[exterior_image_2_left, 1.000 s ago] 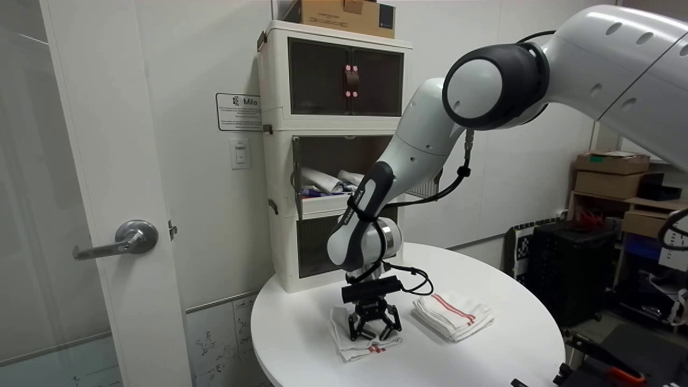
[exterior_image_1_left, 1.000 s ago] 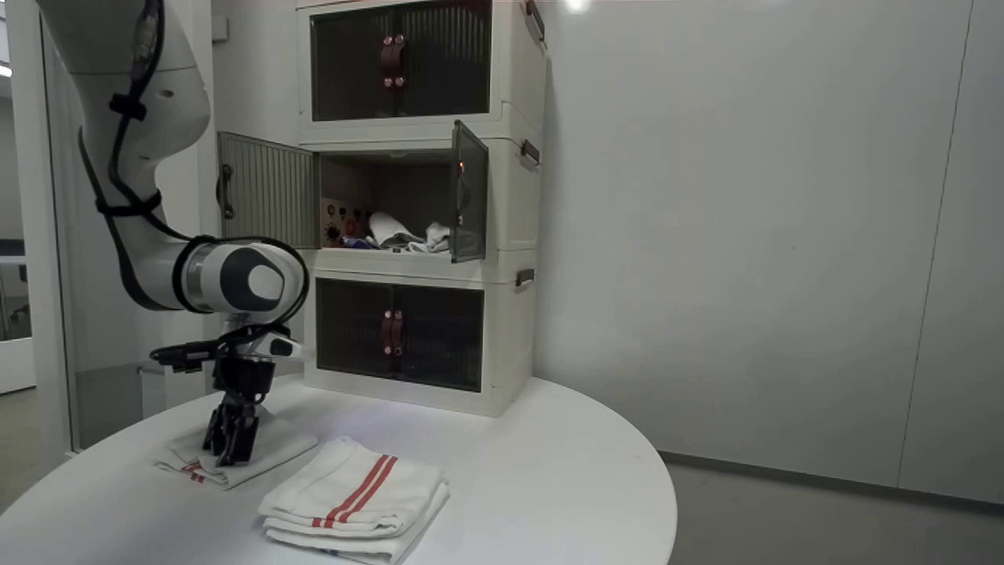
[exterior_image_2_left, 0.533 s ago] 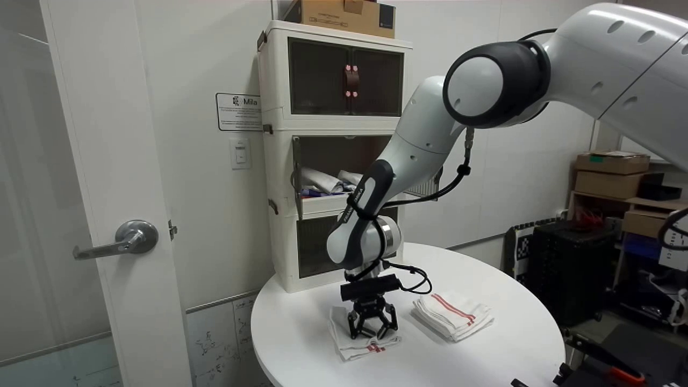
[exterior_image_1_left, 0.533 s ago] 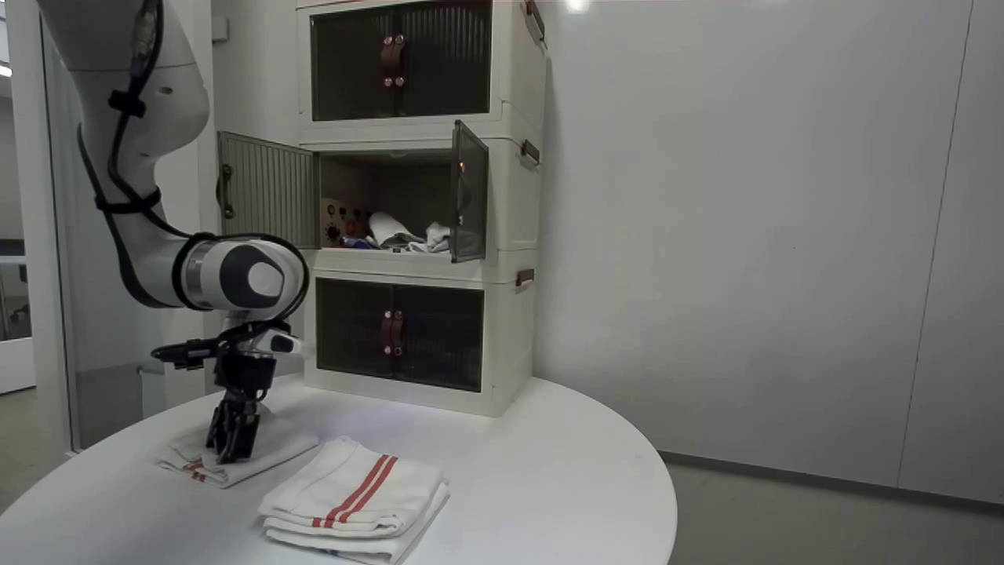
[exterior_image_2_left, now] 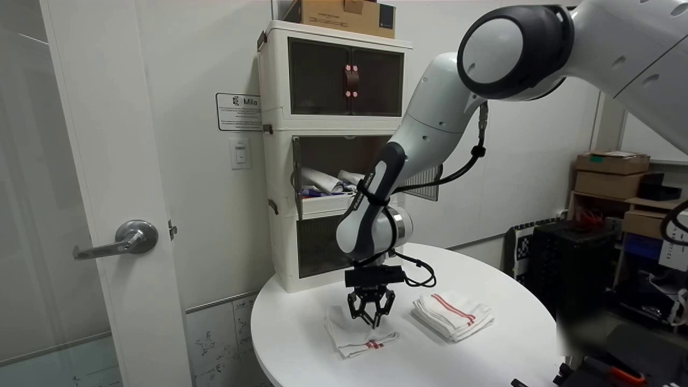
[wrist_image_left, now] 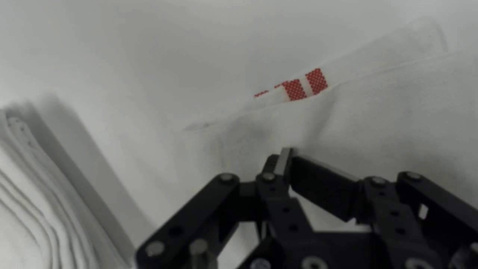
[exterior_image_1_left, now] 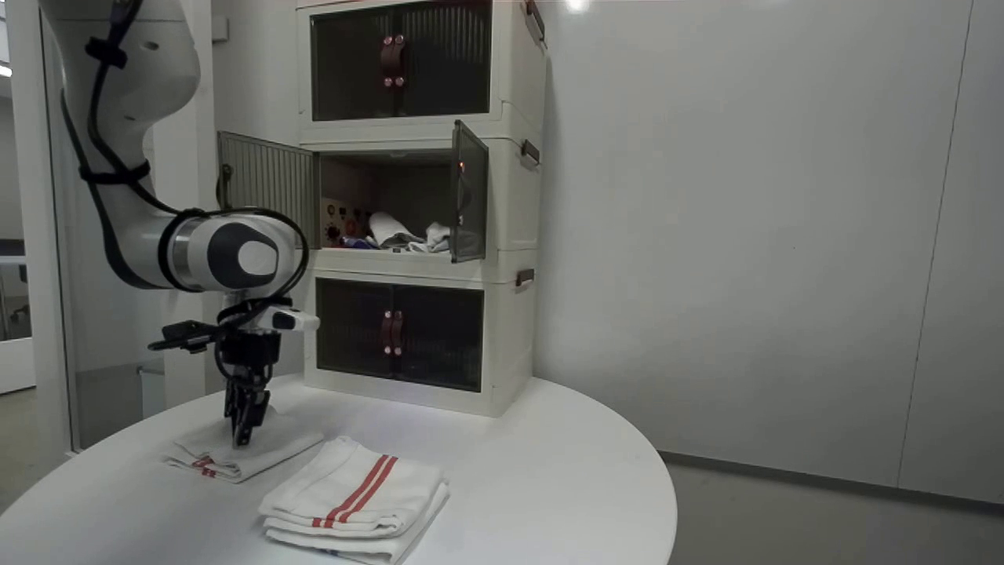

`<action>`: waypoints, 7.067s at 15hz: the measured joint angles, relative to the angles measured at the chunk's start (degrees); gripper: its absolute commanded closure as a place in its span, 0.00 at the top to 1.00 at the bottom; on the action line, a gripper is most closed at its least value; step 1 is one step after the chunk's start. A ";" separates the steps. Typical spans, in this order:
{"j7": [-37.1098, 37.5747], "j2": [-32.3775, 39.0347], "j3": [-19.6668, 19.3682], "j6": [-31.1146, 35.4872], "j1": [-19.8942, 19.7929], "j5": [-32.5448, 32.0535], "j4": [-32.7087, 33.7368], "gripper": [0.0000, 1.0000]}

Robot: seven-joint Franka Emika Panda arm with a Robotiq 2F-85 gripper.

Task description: Pick up the white and red towel on the right and place it in the open cabinet

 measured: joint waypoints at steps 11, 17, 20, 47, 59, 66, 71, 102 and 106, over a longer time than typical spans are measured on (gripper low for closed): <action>-9.08 -8.15 1.42 -5.28 -4.40 0.02 -8.49 0.77; -27.81 -16.61 0.55 -20.70 -14.01 -2.48 -13.99 1.00; -34.85 -18.11 -0.55 -27.36 -17.05 -7.24 -14.08 1.00; -21.45 2.28 -0.36 -20.08 -15.00 -7.89 4.33 0.49; -21.57 1.22 -0.27 -18.62 -15.04 -7.77 3.62 0.06; -21.88 -5.43 0.36 -18.22 -15.97 -0.92 -1.99 0.06; -20.36 -13.41 0.32 -15.52 -16.34 2.77 -7.99 0.06; 21.33 -27.15 -17.21 19.50 0.30 -39.77 7.66 0.03; 21.27 -17.08 -17.51 15.82 -0.78 -38.67 17.69 0.03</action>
